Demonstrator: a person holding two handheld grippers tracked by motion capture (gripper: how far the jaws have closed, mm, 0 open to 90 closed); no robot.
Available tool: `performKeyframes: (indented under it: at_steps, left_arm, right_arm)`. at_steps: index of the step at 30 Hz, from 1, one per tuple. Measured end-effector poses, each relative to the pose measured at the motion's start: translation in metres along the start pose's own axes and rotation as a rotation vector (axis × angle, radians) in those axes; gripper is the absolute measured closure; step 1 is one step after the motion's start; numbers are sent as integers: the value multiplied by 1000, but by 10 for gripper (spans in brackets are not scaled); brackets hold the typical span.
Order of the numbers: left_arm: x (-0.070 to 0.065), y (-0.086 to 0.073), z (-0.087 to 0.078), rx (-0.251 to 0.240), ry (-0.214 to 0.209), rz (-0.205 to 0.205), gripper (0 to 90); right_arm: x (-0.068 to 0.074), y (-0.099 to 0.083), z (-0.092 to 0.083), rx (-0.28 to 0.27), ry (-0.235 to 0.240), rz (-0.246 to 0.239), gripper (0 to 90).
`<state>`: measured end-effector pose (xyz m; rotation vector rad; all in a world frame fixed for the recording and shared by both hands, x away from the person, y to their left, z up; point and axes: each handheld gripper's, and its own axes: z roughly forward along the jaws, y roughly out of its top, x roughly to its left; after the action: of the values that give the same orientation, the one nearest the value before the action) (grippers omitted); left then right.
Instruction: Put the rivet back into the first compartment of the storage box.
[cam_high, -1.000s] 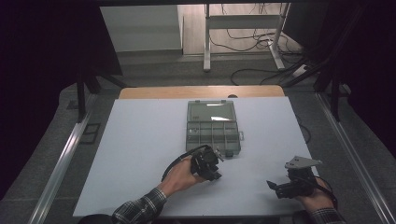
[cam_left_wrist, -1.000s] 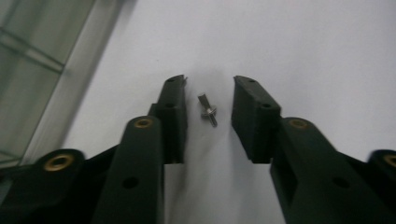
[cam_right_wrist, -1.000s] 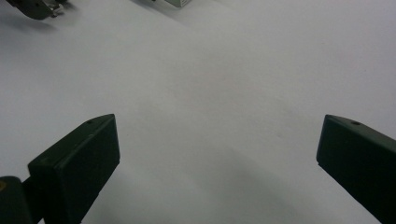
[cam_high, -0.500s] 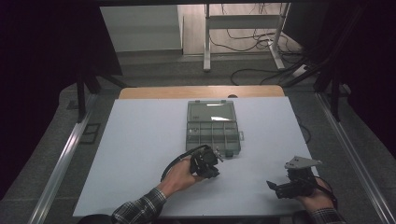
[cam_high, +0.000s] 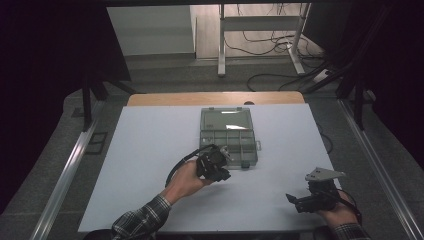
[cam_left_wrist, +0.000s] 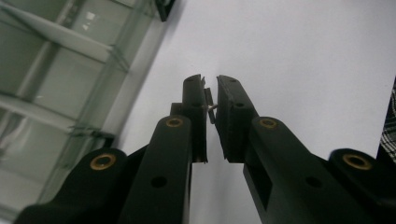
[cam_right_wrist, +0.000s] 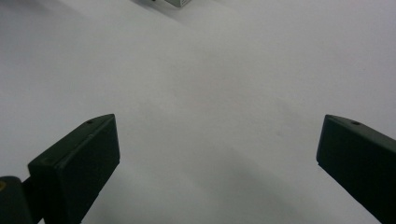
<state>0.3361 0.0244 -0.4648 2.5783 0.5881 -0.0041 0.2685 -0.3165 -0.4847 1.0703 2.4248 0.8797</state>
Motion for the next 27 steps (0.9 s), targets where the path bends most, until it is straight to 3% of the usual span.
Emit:
performKeyframes:
  at_steps: [7,15,27]
  left_arm:
    - [11,-2,-12,-9,7,-19,826]
    - [32,-4,-30,-32,22,-71,826]
    - [58,1,-42,-48,63,-121,826]
  right_arm:
    - [0,0,0,0,0,0,0]
    - [0,0,0,0,0,0,0]
    - [0,0,0,0,0,1,0]
